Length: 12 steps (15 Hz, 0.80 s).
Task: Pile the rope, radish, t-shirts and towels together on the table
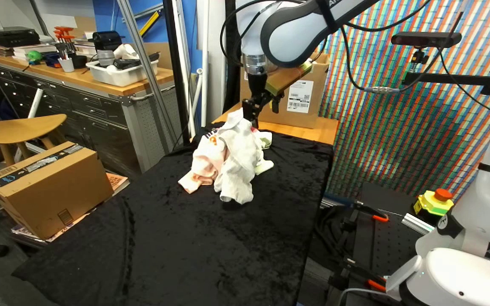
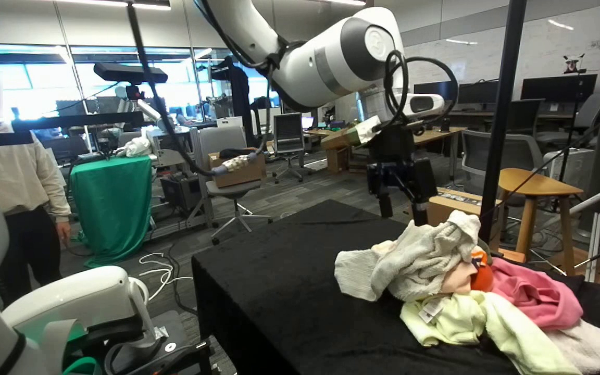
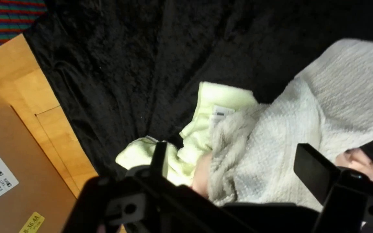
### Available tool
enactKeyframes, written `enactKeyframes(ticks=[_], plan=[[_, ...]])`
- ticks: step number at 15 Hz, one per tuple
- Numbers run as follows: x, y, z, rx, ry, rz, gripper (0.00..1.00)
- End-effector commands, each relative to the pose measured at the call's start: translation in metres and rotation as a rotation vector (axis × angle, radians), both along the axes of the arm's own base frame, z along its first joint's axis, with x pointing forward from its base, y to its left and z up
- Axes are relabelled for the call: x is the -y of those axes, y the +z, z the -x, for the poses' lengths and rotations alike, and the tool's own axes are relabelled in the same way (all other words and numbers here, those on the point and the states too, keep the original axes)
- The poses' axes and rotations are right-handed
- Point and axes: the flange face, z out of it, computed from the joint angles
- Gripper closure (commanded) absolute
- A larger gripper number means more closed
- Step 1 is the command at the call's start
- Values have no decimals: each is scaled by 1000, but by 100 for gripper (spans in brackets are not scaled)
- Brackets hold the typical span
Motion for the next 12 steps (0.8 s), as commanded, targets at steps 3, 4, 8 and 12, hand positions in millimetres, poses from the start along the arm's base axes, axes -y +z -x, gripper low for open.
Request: enactKeyframes(ticks=[3, 4, 8, 12], plan=[[-35, 42, 94, -4, 206, -27, 0], [-41, 51, 107, 5, 224, -29, 0], [-59, 95, 157, 56, 279, -51, 0], [-64, 123, 194, 179, 339, -26, 0]])
